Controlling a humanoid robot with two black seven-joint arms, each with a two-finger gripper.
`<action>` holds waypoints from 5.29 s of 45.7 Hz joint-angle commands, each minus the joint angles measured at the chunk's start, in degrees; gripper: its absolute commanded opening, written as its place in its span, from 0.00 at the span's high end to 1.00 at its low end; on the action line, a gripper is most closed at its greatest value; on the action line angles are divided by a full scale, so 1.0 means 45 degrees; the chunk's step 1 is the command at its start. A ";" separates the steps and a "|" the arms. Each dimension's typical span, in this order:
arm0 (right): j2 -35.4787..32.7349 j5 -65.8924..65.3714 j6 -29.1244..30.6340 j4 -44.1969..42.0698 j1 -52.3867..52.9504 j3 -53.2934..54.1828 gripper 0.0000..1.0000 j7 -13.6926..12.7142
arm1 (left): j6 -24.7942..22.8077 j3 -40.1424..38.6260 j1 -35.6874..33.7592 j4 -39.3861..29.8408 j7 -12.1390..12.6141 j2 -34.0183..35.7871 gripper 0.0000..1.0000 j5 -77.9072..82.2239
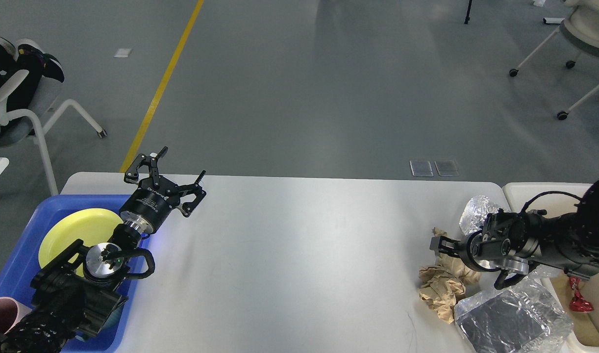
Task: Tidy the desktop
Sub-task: 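Grasp the crumpled brown paper with the right gripper and lift, then carry the crumpled paper to the white bin and release, then raise the right gripper and lower it to the foil bag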
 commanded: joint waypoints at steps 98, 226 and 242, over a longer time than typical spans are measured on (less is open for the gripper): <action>-0.5985 0.0235 0.5235 0.1470 0.7763 0.1340 1.00 -0.0062 | 0.0000 -0.0008 0.0000 0.0000 0.0000 0.0000 0.04 0.0000; -0.5163 0.0626 0.5215 0.0530 0.5008 -0.0985 0.00 -0.0062 | 0.0000 -0.0009 0.0000 0.0000 0.0000 0.0000 0.04 0.0000; -0.4775 0.0626 0.2403 -0.2769 -0.1399 0.2081 0.00 -0.0081 | 0.0000 -0.0009 0.0000 0.0000 0.0000 0.0000 0.04 0.0000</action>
